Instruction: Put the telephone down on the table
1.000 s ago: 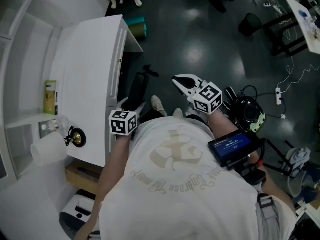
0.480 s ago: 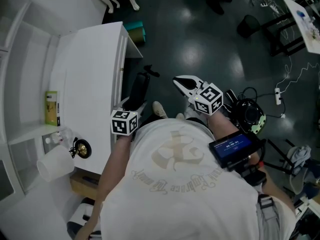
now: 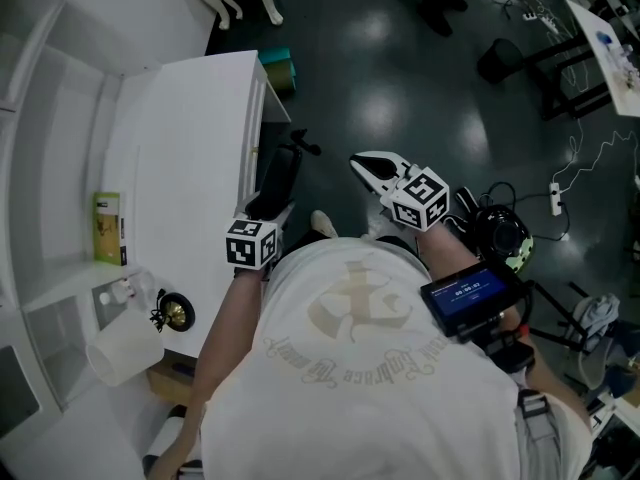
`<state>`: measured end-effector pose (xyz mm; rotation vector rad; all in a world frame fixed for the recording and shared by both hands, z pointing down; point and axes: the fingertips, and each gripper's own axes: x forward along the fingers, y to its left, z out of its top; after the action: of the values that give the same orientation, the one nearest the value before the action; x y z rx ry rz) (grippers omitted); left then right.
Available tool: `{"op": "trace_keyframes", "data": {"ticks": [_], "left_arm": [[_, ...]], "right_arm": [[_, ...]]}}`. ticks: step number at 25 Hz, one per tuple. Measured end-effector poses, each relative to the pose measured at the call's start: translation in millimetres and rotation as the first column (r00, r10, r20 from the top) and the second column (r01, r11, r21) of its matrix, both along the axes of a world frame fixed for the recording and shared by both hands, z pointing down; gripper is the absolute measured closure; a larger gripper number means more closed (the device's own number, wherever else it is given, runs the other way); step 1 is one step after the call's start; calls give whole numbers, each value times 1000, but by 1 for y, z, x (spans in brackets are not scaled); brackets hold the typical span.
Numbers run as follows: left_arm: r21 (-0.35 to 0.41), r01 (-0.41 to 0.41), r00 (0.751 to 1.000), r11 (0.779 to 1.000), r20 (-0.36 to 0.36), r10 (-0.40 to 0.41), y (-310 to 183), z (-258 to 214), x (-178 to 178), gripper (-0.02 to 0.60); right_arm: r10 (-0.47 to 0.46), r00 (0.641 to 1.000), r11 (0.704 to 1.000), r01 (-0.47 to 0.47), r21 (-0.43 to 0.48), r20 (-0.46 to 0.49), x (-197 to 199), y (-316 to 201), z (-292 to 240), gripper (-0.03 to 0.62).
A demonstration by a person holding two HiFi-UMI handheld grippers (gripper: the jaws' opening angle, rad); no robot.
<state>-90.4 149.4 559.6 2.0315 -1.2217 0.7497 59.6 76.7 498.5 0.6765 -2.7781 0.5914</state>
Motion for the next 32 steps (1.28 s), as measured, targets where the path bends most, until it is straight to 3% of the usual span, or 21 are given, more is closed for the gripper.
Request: {"op": "trace_keyframes", "data": {"ticks": [19, 32], "left_arm": [[12, 26, 1000, 1000, -8, -26, -18, 3, -59, 305], [-1, 92, 996, 996, -8, -92, -40, 2, -72, 305]], "right_arm": [[-25, 999, 1000, 25, 13, -34, -64, -19, -2, 579], [-111, 994, 994, 111, -17, -16, -93, -51, 7, 579]]}}
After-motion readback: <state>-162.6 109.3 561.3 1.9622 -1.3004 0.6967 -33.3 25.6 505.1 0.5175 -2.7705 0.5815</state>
